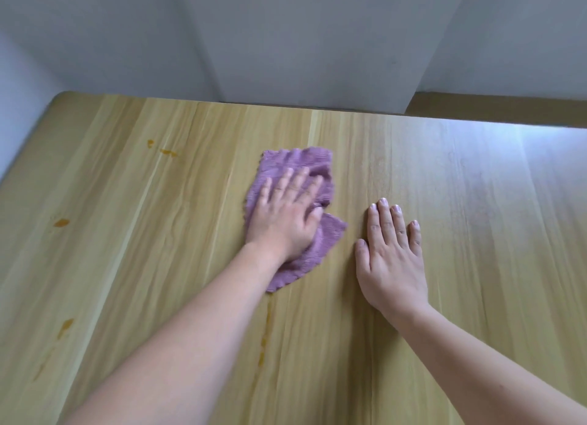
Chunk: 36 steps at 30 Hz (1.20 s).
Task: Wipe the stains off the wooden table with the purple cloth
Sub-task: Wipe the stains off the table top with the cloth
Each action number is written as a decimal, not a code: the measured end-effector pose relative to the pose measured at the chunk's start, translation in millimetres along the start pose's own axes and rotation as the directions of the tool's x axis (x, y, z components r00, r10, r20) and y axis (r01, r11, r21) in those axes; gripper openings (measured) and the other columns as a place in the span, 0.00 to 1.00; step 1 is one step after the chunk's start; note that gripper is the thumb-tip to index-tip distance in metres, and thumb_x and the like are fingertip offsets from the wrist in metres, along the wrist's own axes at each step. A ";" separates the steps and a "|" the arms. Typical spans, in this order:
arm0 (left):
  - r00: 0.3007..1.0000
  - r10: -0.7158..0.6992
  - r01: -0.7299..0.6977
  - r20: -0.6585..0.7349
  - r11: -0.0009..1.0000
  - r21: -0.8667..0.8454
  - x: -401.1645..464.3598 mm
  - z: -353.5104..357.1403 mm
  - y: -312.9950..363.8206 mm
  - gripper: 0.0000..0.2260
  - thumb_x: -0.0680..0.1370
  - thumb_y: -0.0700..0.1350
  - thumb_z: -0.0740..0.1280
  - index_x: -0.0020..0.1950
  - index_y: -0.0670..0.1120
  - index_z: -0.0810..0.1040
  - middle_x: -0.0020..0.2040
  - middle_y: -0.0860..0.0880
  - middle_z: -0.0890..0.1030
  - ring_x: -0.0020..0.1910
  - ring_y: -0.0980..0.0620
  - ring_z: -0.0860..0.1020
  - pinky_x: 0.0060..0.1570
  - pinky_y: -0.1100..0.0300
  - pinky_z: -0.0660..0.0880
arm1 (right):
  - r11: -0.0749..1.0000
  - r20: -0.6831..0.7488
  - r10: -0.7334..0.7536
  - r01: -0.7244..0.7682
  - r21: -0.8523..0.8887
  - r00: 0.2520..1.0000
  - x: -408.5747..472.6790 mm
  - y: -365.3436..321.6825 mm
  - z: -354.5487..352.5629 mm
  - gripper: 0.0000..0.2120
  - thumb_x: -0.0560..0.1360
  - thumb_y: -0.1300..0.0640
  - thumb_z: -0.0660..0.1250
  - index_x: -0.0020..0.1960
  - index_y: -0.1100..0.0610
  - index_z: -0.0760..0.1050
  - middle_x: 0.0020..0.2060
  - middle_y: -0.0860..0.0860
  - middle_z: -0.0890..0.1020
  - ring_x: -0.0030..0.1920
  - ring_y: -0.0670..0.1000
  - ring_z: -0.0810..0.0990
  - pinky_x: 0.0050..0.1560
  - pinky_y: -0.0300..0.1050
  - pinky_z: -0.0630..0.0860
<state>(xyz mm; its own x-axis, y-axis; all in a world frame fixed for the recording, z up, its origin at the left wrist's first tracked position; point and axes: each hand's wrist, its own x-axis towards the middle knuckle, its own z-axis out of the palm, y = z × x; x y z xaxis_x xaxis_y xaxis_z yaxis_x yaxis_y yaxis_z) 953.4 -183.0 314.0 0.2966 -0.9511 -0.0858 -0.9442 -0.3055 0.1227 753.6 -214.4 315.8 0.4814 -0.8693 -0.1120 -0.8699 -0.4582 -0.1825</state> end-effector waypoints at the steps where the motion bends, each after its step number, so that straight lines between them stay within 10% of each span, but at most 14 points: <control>1: 0.997 -0.073 0.073 -0.014 0.997 -0.003 -12.1 -0.9 -21.3 0.27 0.80 0.59 0.47 0.80 0.56 0.50 0.81 0.53 0.48 0.79 0.51 0.45 0.76 0.46 0.40 | 1.000 0.004 0.003 -0.003 0.006 1.000 -0.4 -0.7 0.6 0.31 0.79 0.45 0.38 0.79 0.54 0.41 0.79 0.48 0.42 0.76 0.46 0.34 0.76 0.52 0.35; 7: 0.929 -0.369 0.369 0.004 0.929 -0.003 -76.2 -1.2 -60.5 0.29 0.81 0.61 0.45 0.80 0.54 0.45 0.81 0.52 0.46 0.79 0.50 0.43 0.76 0.44 0.40 | 1.000 0.029 0.011 -0.011 0.012 1.000 -0.1 -1.2 -2.7 0.30 0.79 0.46 0.40 0.79 0.53 0.39 0.78 0.48 0.40 0.77 0.46 0.34 0.76 0.53 0.35; 22: 0.883 -0.469 0.469 0.004 0.883 0.027 -72.5 1.3 -40.7 0.29 0.80 0.60 0.44 0.80 0.54 0.44 0.81 0.51 0.44 0.79 0.47 0.41 0.75 0.40 0.41 | 1.000 -0.018 0.003 -0.003 0.005 1.000 -2.5 -0.9 5.8 0.31 0.79 0.46 0.38 0.79 0.53 0.39 0.79 0.48 0.41 0.77 0.47 0.35 0.76 0.54 0.36; 31: 0.997 0.049 -0.054 0.061 0.994 0.093 -95.8 13.9 50.4 0.31 0.78 0.61 0.43 0.80 0.53 0.46 0.81 0.51 0.45 0.79 0.46 0.44 0.75 0.41 0.42 | 1.000 -0.052 0.008 -0.007 0.024 0.999 1.4 0.4 4.9 0.29 0.80 0.48 0.43 0.79 0.54 0.48 0.79 0.49 0.48 0.78 0.49 0.42 0.77 0.54 0.39; 36: 0.971 -0.238 0.236 0.008 0.968 0.080 -131.1 7.0 -26.2 0.32 0.76 0.63 0.38 0.79 0.56 0.40 0.80 0.53 0.40 0.79 0.52 0.39 0.76 0.47 0.37 | 0.999 -0.048 0.009 -0.007 0.031 0.999 2.1 0.5 4.9 0.29 0.79 0.48 0.42 0.80 0.54 0.47 0.79 0.48 0.47 0.78 0.48 0.41 0.77 0.53 0.38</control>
<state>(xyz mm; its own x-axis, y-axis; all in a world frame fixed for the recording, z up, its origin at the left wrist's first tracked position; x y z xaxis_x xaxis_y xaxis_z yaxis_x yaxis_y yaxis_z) 938.3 -49.9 315.1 0.5113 -0.8509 -0.1206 -0.8558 -0.5169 0.0193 754.7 -215.6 310.7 0.4682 -0.8811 -0.0664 -0.8696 -0.4461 -0.2118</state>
